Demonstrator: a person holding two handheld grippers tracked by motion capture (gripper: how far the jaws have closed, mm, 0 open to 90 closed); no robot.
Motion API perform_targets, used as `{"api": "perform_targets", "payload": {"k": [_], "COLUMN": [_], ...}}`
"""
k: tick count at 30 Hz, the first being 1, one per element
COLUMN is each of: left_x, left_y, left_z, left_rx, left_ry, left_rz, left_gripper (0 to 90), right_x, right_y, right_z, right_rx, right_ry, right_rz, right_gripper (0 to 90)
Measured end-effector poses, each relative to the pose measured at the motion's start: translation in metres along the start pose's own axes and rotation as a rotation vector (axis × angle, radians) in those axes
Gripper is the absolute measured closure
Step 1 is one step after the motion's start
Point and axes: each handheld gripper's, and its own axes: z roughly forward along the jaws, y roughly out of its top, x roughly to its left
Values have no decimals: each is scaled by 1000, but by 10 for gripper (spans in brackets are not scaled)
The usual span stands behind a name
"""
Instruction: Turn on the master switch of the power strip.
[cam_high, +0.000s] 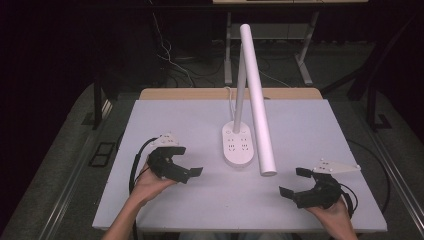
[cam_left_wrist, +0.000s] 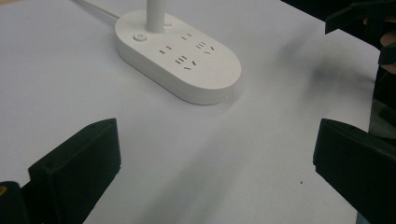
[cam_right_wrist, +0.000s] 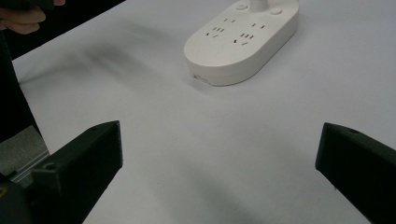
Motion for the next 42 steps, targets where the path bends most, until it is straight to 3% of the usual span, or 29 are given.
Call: {"api": "perform_targets", "payload": {"k": [42], "left_x": [27], "left_y": [49], "left_z": [26], "left_rx": [80], "left_ry": [5], "left_rz": [46], "left_gripper": [16], "right_x": [-1], "right_y": [-1], "right_z": [-1], "right_rx": [-3], "right_ry": [10], "right_rz": [-4], "right_gripper": [1]}}
